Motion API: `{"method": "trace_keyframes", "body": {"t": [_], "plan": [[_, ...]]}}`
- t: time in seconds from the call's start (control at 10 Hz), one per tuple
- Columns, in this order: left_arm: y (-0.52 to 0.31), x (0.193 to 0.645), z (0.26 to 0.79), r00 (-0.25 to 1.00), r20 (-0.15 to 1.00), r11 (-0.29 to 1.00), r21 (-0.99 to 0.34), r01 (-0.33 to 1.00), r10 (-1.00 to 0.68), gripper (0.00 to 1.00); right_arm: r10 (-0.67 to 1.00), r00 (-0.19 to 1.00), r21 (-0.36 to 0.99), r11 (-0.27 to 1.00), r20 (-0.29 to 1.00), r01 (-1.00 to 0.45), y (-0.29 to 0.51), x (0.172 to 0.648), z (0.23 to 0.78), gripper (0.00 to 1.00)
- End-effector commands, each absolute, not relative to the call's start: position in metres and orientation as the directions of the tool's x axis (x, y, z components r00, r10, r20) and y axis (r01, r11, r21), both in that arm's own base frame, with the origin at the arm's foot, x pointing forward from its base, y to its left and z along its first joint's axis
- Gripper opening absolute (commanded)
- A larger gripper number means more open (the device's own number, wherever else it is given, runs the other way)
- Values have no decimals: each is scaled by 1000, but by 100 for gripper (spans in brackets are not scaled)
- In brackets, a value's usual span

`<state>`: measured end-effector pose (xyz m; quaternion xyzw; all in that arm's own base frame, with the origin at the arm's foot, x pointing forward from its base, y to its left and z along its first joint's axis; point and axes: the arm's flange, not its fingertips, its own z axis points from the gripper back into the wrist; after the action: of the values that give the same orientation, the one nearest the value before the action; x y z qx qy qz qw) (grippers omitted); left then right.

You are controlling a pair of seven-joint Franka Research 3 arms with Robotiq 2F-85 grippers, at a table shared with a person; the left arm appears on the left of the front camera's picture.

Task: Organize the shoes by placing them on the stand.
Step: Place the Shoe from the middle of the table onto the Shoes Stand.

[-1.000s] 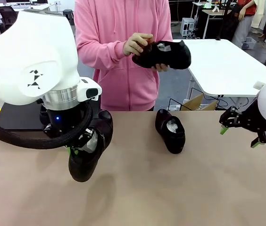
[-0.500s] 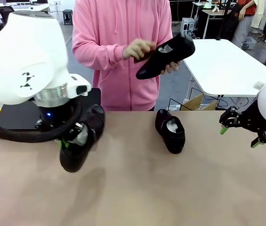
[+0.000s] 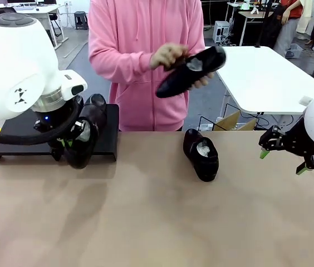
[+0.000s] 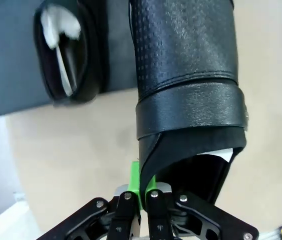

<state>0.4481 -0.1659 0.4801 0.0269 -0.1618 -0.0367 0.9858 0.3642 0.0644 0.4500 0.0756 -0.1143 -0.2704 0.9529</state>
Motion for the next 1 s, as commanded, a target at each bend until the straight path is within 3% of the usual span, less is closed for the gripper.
{"method": "trace_keyframes", "body": {"t": [0.0, 0.6, 0.9], "plan": [[-161, 473, 477, 918, 395, 996, 87, 9, -43, 0, -522, 834, 221, 847, 179, 483, 64, 365, 451, 100], [-151, 524, 458, 873, 481, 997, -5, -83, 76, 0, -522, 834, 221, 847, 179, 483, 64, 365, 451, 100], [-155, 537, 445, 875, 472, 994, -25, -108, 107, 0, -522, 834, 221, 847, 179, 483, 64, 365, 451, 100]]}}
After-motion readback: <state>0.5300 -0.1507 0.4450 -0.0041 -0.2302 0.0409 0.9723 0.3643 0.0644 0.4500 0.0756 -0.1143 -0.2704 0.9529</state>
